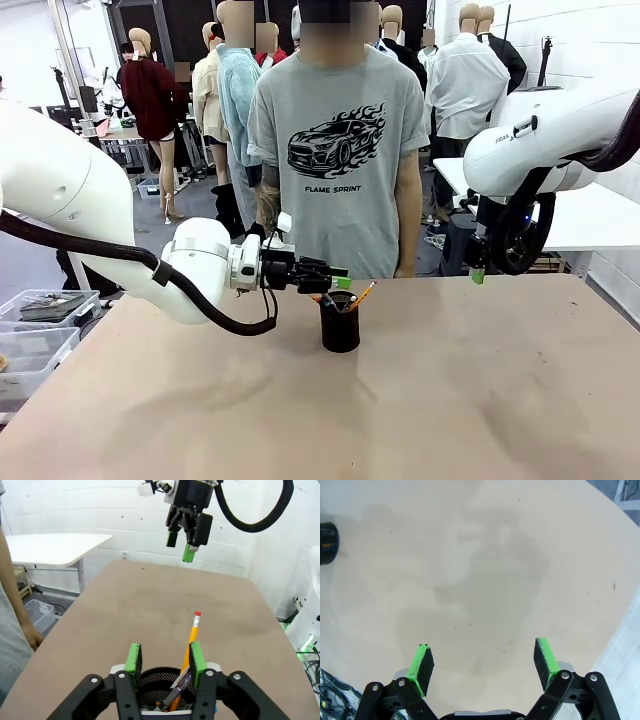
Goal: Place the pens into the pen holder.
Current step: Pick up a writing instrument from the table and place it into the Pen holder.
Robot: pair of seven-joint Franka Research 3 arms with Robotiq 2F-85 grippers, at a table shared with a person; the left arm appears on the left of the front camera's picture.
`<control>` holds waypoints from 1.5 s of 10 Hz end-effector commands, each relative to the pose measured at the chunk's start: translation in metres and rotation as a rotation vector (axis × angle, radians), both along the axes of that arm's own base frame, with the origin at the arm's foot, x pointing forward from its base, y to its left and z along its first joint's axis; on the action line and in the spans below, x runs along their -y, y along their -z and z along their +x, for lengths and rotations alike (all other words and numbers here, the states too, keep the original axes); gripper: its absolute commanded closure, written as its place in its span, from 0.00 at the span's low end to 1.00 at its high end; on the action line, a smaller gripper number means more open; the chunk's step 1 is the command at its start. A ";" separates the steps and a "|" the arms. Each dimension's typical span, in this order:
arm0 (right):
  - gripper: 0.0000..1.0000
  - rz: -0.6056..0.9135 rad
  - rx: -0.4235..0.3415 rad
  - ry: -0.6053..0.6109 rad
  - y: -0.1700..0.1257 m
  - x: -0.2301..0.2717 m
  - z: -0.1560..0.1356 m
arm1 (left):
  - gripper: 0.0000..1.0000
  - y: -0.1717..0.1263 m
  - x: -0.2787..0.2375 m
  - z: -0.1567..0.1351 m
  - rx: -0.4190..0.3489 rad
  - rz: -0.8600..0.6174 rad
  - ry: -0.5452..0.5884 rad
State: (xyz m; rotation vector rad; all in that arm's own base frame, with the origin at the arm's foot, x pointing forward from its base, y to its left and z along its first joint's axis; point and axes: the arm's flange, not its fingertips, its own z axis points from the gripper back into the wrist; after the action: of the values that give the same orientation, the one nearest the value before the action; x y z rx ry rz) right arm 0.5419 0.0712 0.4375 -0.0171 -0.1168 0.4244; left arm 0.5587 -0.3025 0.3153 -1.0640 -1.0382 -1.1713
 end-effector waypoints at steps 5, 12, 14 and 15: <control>0.00 0.013 0.003 -0.011 0.000 0.001 0.001 | 0.34 -0.082 -0.039 -0.026 0.125 -0.039 -0.015; 0.00 0.013 0.003 -0.011 0.000 0.001 0.001 | 0.34 -0.186 -0.181 -0.105 -0.153 0.325 -0.358; 0.00 0.013 0.003 -0.011 0.000 0.001 0.001 | 0.19 -0.188 -0.197 -0.119 -0.275 0.560 -0.458; 0.00 0.013 0.003 -0.011 0.000 0.001 0.001 | 0.00 -0.188 -0.203 -0.121 -0.307 0.613 -0.540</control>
State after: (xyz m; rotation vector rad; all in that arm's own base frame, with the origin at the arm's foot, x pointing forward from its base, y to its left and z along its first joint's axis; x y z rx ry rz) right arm 0.5420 0.0709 0.4377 -0.0172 -0.1171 0.4240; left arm 0.4439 -0.0982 0.4889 -0.4385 -0.6999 -0.8090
